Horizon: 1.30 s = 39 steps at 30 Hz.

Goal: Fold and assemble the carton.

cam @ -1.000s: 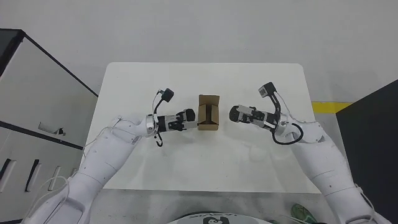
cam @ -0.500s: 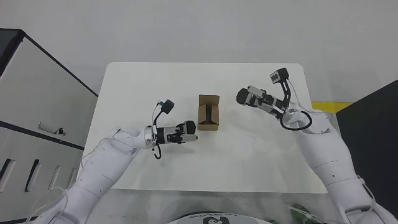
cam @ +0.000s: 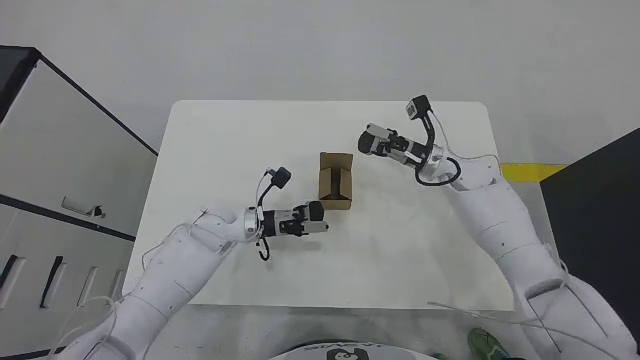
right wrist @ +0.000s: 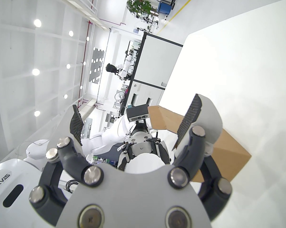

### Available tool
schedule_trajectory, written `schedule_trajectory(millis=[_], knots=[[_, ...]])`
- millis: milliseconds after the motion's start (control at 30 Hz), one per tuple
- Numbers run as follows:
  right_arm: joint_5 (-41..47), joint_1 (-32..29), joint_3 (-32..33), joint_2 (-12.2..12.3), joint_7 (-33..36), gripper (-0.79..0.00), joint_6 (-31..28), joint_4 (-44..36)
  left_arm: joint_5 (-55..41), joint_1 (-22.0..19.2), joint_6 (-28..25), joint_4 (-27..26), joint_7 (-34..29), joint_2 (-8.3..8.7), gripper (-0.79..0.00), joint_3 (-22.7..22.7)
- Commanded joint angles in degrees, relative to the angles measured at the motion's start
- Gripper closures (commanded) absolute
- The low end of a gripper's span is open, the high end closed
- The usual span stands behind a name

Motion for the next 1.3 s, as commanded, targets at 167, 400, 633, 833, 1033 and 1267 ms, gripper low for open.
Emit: schedule_trajectory(millis=[167,400,633,833,1033,1267], knots=[[1.73,4.62,-4.78,-2.97,1.4,-0.785,-1.98,8.6,1.41,-1.05,-0.36,1.94,3.04,-0.63,-0.785,1.25],[3.33,6.79,-6.7,-4.68,5.23,-0.785,-3.58,13.65,1.81,-1.73,-1.46,4.01,7.12,-1.12,-0.785,1.4],[4.72,7.28,-6.86,-5.28,9.33,-0.785,-4.45,15.99,2.98,-1.81,-2.21,5.07,9.75,-1.25,-0.785,1.06],[5.35,6.89,-6.26,-5.23,11.59,-0.785,-4.69,16.32,3.91,-1.61,-2.99,5.29,12.73,-1.34,-0.785,0.41],[5.26,5.52,-5.48,-4.62,13.02,-0.785,-3.26,14.51,4.52,-2.04,-3.0,5.74,14.52,-1.54,-0.785,0.18],[4.58,4.04,-3.72,-3.61,12.7,-0.785,-3.58,12.72,5.08,-2.26,-3.28,6.32,16.08,-1.72,-0.785,-0.09]])
